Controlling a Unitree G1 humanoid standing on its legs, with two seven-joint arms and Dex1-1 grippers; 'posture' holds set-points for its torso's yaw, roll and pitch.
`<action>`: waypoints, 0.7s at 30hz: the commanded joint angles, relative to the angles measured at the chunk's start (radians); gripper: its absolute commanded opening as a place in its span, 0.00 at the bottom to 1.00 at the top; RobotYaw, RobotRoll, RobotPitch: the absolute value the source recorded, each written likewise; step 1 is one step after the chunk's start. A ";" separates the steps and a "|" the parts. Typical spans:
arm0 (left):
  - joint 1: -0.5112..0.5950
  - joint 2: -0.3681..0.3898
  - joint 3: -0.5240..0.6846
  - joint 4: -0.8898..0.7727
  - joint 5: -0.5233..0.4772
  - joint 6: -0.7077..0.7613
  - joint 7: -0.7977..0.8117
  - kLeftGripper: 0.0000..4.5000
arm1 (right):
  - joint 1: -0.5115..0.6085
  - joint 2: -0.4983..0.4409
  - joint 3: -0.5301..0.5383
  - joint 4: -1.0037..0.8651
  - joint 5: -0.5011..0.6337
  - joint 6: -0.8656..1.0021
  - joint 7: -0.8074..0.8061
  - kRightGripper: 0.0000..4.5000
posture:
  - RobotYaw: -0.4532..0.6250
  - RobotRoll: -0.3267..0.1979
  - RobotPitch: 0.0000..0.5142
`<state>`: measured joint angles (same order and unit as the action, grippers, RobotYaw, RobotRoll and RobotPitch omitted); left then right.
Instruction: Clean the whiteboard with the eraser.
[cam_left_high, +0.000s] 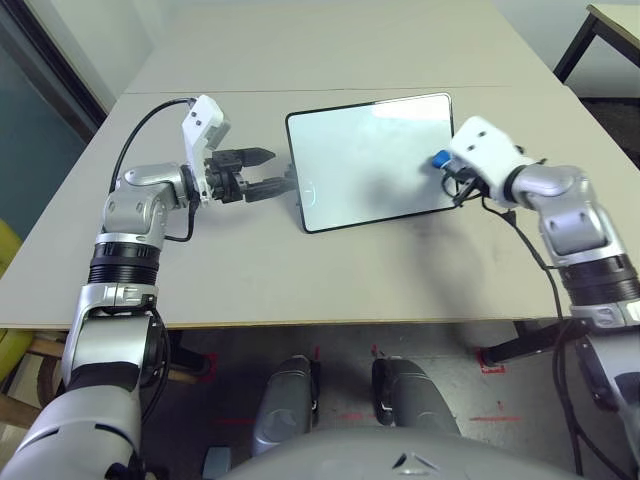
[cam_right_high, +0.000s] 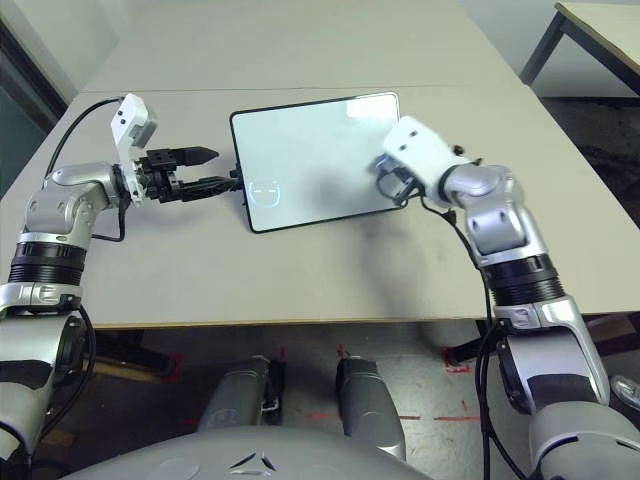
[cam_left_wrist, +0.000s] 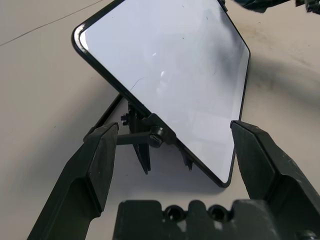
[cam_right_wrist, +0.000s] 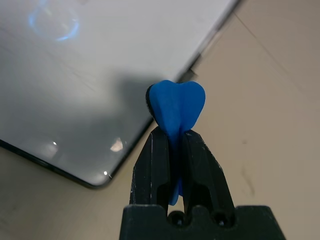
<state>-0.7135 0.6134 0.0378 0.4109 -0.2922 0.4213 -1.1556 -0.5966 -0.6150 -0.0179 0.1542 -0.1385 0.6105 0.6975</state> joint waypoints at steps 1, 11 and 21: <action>0.018 0.025 0.016 -0.014 -0.021 0.011 -0.010 1.00 | 0.027 -0.040 -0.068 -0.008 0.038 0.051 -0.026 0.02 | 0.55 0.62 0.19; 0.047 0.054 0.071 -0.012 -0.030 0.015 0.039 1.00 | 0.051 -0.043 -0.139 0.186 0.099 0.058 -0.131 0.02 | 0.55 0.62 0.18; 0.085 0.064 0.100 -0.036 -0.045 0.037 0.069 1.00 | -0.027 0.004 -0.086 0.351 0.098 0.023 -0.194 0.10 | 0.57 0.62 0.18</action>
<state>-0.6387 0.6675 0.1378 0.3996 -0.3220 0.4476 -1.0877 -0.6117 -0.6121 -0.1171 0.4769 -0.0350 0.6399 0.5170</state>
